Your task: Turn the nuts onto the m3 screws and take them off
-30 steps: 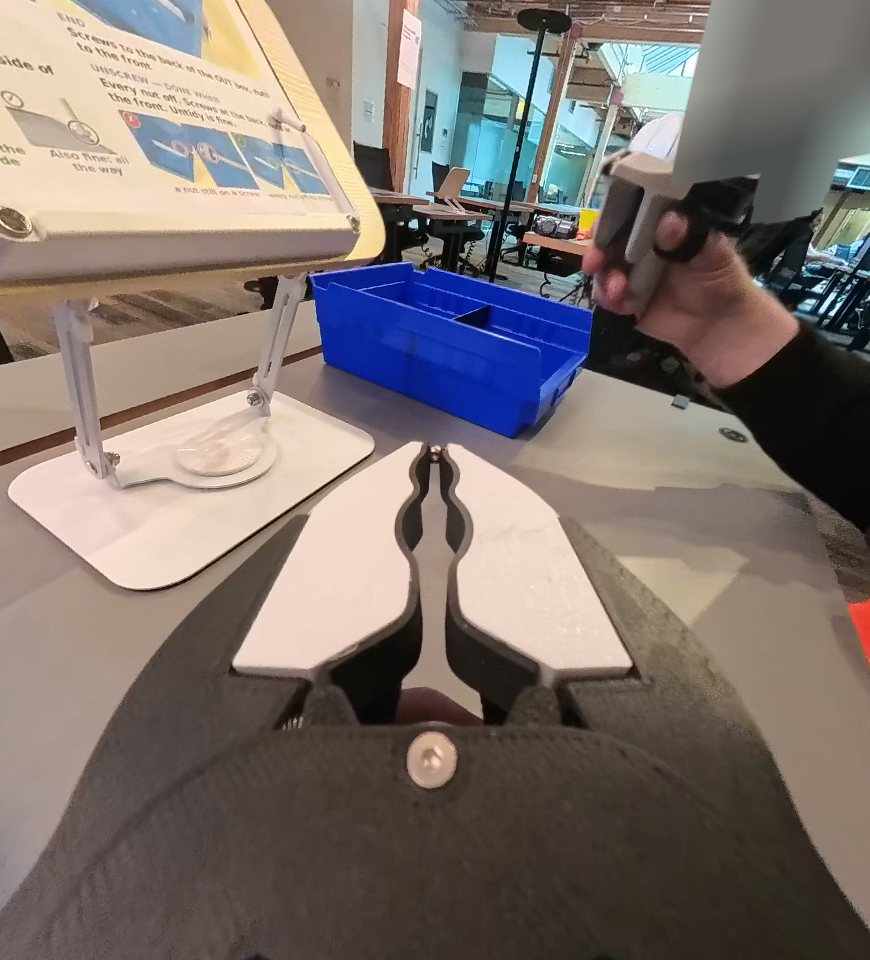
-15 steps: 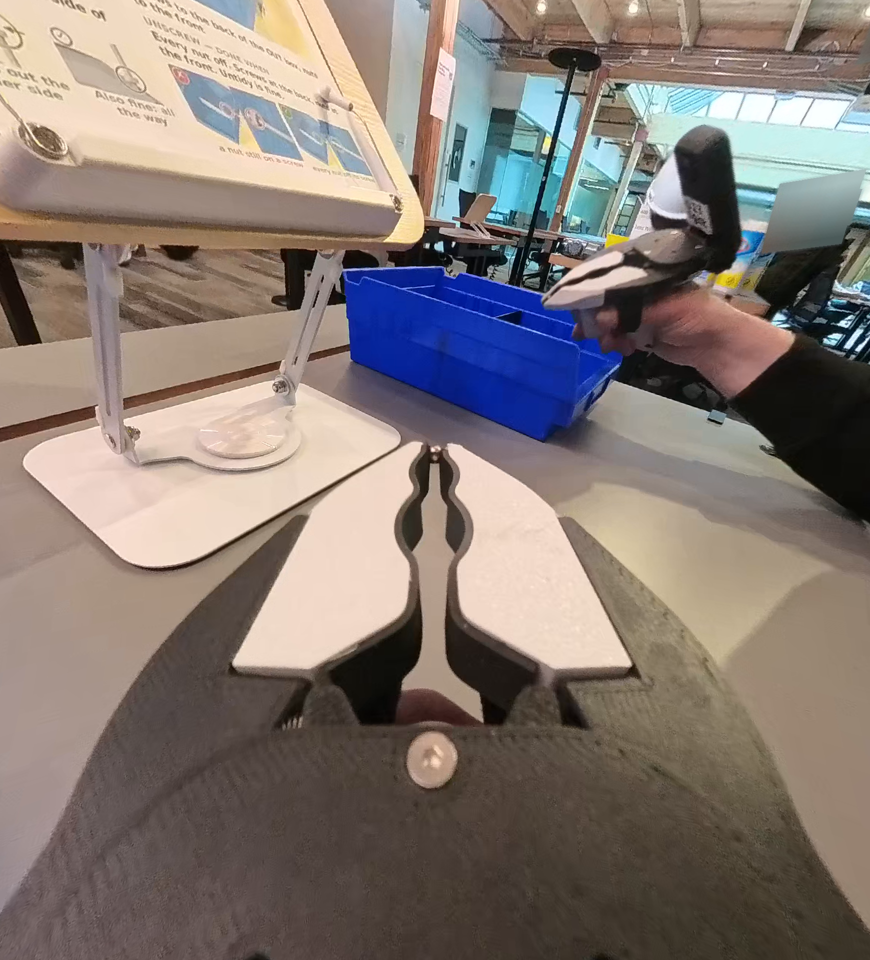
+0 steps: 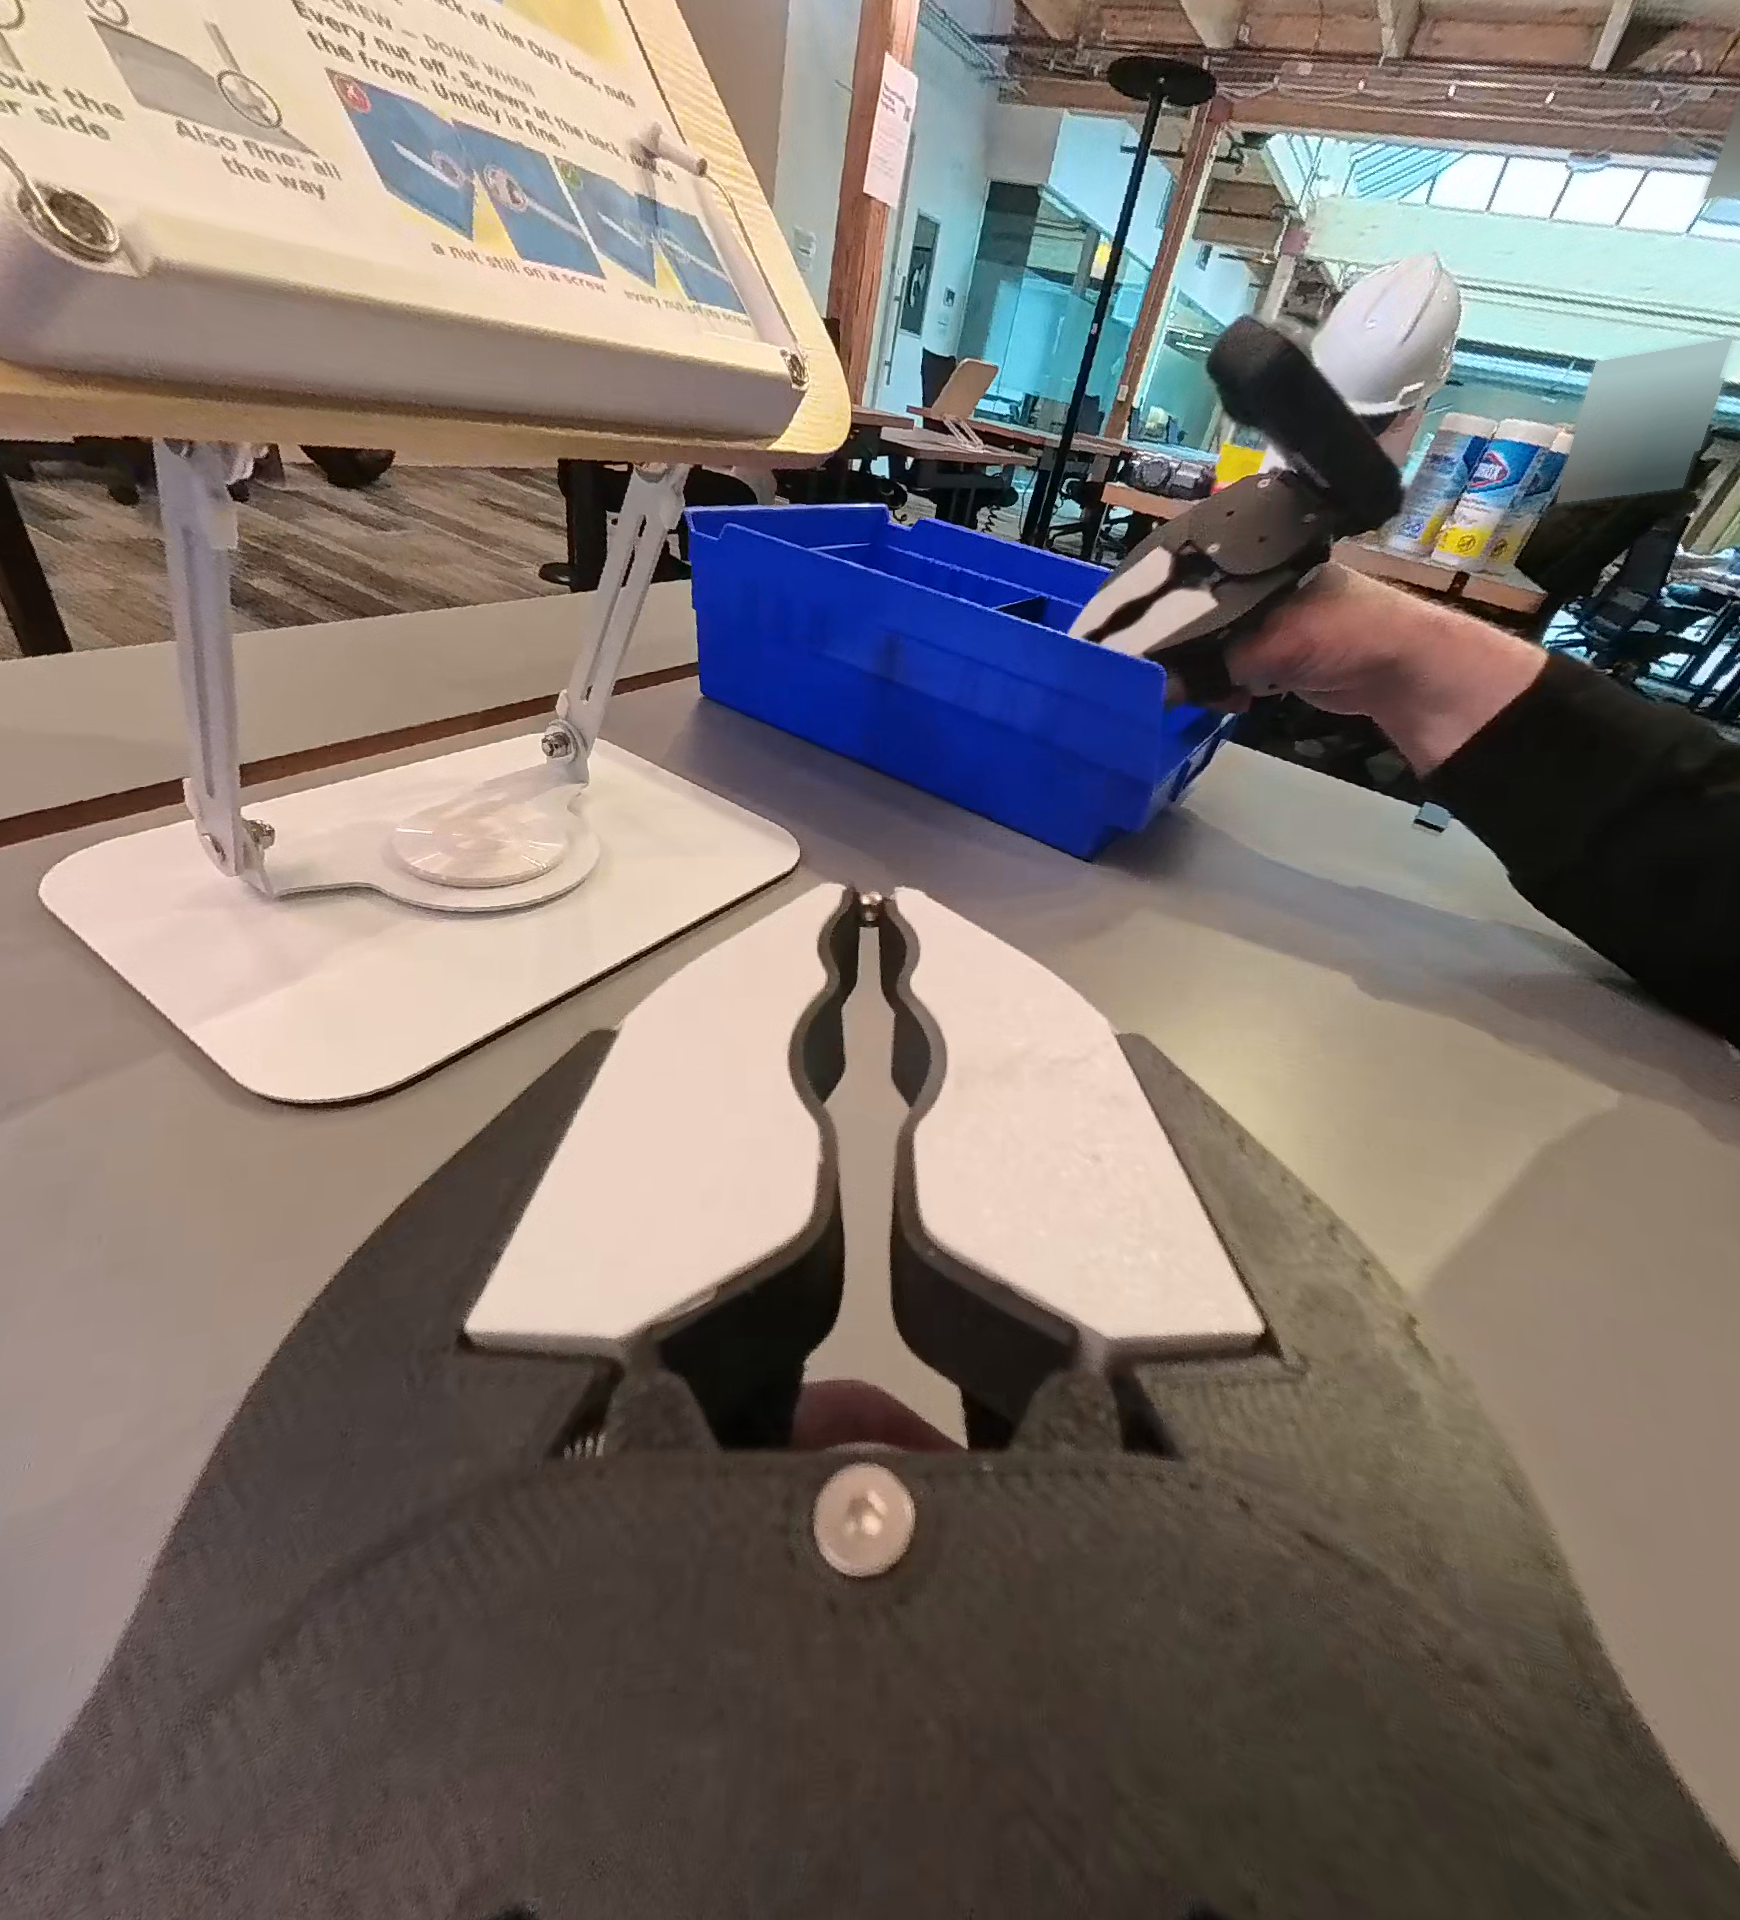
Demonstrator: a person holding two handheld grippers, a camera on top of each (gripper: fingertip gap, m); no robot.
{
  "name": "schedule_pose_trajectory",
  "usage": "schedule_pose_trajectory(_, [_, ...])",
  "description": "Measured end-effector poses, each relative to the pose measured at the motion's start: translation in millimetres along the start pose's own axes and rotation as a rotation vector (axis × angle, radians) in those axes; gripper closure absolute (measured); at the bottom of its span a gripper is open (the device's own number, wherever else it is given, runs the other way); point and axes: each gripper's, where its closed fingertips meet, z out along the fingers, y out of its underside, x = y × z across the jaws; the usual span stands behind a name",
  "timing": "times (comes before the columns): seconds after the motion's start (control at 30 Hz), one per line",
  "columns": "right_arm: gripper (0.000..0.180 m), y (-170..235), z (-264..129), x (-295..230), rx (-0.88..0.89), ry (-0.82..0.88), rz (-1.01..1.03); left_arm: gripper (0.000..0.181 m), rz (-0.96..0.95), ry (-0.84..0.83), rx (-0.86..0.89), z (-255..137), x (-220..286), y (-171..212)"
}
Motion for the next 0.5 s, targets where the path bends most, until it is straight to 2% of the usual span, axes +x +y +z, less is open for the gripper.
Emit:
schedule_pose_trajectory(0.1, [0.172,9.8,7.3,-5.2,-0.077,-0.038,-0.022,0.178,0.000,0.002,-0.004,0.8,0.2,0.2])
schedule_pose_trajectory(0.13, [0.166,11.2,8.5,-6.0,-0.089,-0.048,-0.025,0.178,-0.001,0.003,-0.003,1.0,0.5,-0.1])
schedule_pose_trajectory(0.2, [0.158,8.9,6.3,-4.9,-0.074,-0.053,-0.019,0.178,-0.002,0.005,-0.003,1.3,0.9,-0.8])
schedule_pose_trajectory(0.27, [0.158,6.7,-1.1,-1.2,-0.059,-0.038,-0.009,0.178,-0.006,0.010,-0.001,1.7,1.9,-1.6])
schedule_pose_trajectory(0.4, [0.163,-21.9,-45.6,4.3,0.072,0.103,-0.079,0.178,-0.016,0.037,0.010,2.4,8.5,-7.3])
schedule_pose_trajectory(0.5, [0.167,-68.4,-91.0,-28.4,0.273,0.113,-0.183,0.178,-0.039,0.079,0.029,4.0,17.5,-15.2])
